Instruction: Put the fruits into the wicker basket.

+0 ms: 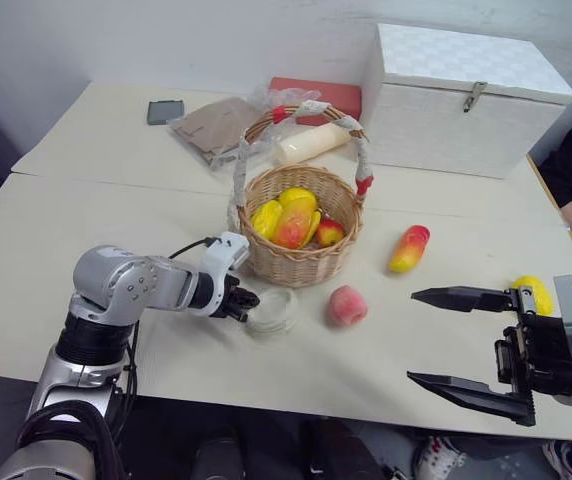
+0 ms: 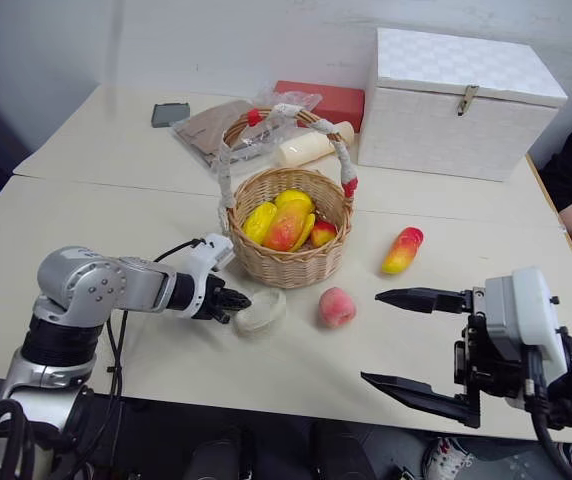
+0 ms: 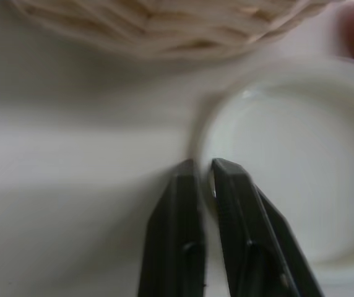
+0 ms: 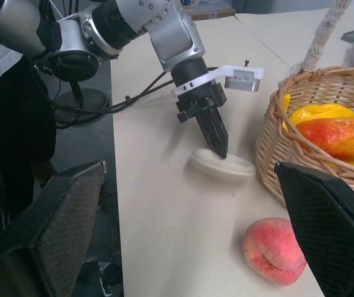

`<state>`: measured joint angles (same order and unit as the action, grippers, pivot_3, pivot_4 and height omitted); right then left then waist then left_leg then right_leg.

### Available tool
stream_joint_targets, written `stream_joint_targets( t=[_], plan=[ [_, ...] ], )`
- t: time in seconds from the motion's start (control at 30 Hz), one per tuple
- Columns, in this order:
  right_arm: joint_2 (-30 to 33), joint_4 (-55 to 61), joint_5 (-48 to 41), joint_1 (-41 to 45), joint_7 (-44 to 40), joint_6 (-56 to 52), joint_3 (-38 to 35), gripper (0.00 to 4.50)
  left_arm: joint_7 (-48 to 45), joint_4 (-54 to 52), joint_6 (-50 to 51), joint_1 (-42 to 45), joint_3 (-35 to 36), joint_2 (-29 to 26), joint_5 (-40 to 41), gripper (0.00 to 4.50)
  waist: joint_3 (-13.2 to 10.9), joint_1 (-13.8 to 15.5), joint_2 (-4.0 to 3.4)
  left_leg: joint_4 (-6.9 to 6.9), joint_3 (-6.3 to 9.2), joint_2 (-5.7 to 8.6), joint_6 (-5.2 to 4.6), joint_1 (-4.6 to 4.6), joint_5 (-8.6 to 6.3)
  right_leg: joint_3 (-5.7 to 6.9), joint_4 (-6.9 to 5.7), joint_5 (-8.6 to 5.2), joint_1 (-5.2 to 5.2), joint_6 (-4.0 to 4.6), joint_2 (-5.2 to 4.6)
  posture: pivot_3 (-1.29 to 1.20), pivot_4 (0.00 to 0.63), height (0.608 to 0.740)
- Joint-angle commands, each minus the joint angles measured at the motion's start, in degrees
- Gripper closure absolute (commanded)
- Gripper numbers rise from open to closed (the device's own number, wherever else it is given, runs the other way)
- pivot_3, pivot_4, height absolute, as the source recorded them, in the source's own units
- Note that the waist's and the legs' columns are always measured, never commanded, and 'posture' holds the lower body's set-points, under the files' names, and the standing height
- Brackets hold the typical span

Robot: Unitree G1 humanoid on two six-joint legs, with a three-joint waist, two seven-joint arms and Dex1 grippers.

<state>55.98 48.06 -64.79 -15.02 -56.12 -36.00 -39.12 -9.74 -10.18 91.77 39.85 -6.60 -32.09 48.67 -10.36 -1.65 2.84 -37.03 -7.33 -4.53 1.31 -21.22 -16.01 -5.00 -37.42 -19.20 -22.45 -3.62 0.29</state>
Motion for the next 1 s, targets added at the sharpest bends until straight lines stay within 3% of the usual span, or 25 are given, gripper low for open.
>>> stream_joint_targets(
  t=[0.03,0.37,0.43,0.63,0.8,1.0],
  plan=[
    [-0.2,1.3,-2.0,-0.7,0.1,0.7,-3.2,0.0,0.6,1.0,0.7,-0.2,-2.6,-0.3,1.8,4.46,0.0,0.0,0.0,0.01,0.0,0.0,0.0,0.0,0.0,0.0,0.0,0.0,0.0,0.0,0.0,0.0,0.15,0.74],
    [-1.1,1.0,-1.8,-3.7,-2.8,1.7,-6.5,0.0,1.0,-0.7,0.7,-1.7,-0.7,-6.0,5.5,4.46,0.0,-0.4,0.0,0.04,0.23,0.0,0.07,0.04,-0.05,0.01,-0.01,-0.04,-0.01,0.06,0.06,0.0,0.15,0.74],
    [-1.3,0.7,-1.6,-4.2,-3.9,2.1,-7.0,0.0,0.3,-2.8,0.7,-2.8,0.2,-9.2,5.9,4.46,0.0,-0.6,0.0,0.04,0.32,0.0,0.09,0.03,-0.06,0.01,-0.01,-0.05,-0.02,0.09,0.1,0.0,0.15,0.74],
    [-0.8,-2.4,-2.4,-2.1,-5.7,3.2,-7.1,0.0,-3.0,-0.7,0.7,-7.7,11.6,-21.3,2.8,4.46,-0.1,-1.7,0.03,0.09,0.56,-0.01,0.21,0.08,-0.11,0.01,-0.09,-0.17,-0.11,0.3,0.21,0.0,0.15,0.74],
    [-0.5,-6.3,-1.7,2.1,-5.3,3.8,-5.2,0.0,-6.0,13.1,-8.0,-12.2,17.8,-29.0,-6.3,4.46,-0.1,-1.5,0.06,0.06,0.59,0.05,0.15,0.02,-0.14,0.02,0.0,-0.21,-0.14,0.38,0.09,0.0,0.15,0.74],
    [-0.4,-8.8,0.3,4.0,-8.1,4.5,-4.1,0.0,-7.6,28.2,-18.2,-13.0,21.1,-29.5,-14.5,4.46,-0.1,-1.3,0.06,0.19,0.57,0.05,0.12,-0.01,-0.31,0.06,0.06,-0.36,-0.18,0.65,-0.04,0.0,0.15,0.74]
  ],
)
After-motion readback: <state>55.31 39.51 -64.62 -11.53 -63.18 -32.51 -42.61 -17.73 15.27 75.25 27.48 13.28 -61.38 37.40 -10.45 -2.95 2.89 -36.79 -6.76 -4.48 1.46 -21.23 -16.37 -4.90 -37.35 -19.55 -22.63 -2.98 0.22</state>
